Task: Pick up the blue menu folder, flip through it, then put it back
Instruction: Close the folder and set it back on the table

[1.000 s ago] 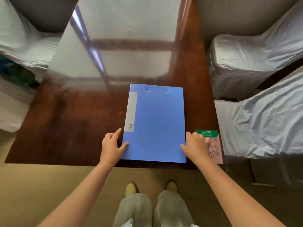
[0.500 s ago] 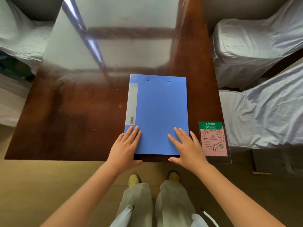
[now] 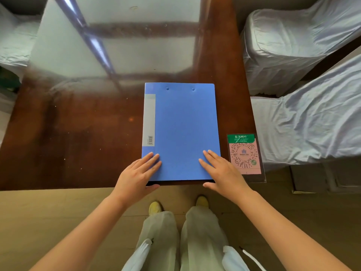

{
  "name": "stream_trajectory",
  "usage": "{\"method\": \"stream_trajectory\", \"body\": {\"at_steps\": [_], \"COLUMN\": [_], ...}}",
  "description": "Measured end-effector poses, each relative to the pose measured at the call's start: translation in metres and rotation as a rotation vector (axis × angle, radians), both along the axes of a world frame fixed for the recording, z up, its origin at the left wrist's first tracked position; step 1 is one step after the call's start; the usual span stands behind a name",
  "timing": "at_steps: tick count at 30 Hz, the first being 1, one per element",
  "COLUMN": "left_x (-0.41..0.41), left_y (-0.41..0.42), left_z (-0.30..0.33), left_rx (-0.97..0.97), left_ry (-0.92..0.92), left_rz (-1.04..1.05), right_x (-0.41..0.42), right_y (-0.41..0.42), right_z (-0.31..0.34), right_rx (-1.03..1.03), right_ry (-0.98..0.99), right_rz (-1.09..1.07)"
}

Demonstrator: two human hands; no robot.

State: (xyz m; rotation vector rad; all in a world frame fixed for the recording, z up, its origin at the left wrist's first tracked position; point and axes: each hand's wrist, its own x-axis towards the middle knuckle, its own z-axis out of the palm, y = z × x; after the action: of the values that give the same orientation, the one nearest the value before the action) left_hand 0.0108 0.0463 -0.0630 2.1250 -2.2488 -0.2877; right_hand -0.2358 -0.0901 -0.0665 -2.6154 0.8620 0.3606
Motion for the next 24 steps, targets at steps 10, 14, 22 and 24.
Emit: {"method": "stream_trajectory", "body": {"at_steps": [10, 14, 22, 24], "left_x": [-0.009, -0.013, -0.015, -0.015], "left_y": [-0.001, -0.001, -0.003, -0.003], "left_z": [-0.001, -0.003, -0.005, -0.005], "left_rx": [-0.026, -0.048, -0.044, -0.052], "left_ry": [-0.011, 0.034, 0.041, 0.041], "left_rz": [-0.038, -0.022, -0.015, -0.014], "right_x": [-0.022, -0.028, -0.031, -0.032], "right_y": [-0.012, -0.015, -0.017, -0.017], "right_z": [0.007, 0.008, 0.007, 0.007], "right_rx": [0.049, 0.051, 0.022, 0.014], "right_ry": [-0.034, -0.057, -0.062, -0.065], "right_rz": [0.049, 0.055, 0.075, 0.076]}}
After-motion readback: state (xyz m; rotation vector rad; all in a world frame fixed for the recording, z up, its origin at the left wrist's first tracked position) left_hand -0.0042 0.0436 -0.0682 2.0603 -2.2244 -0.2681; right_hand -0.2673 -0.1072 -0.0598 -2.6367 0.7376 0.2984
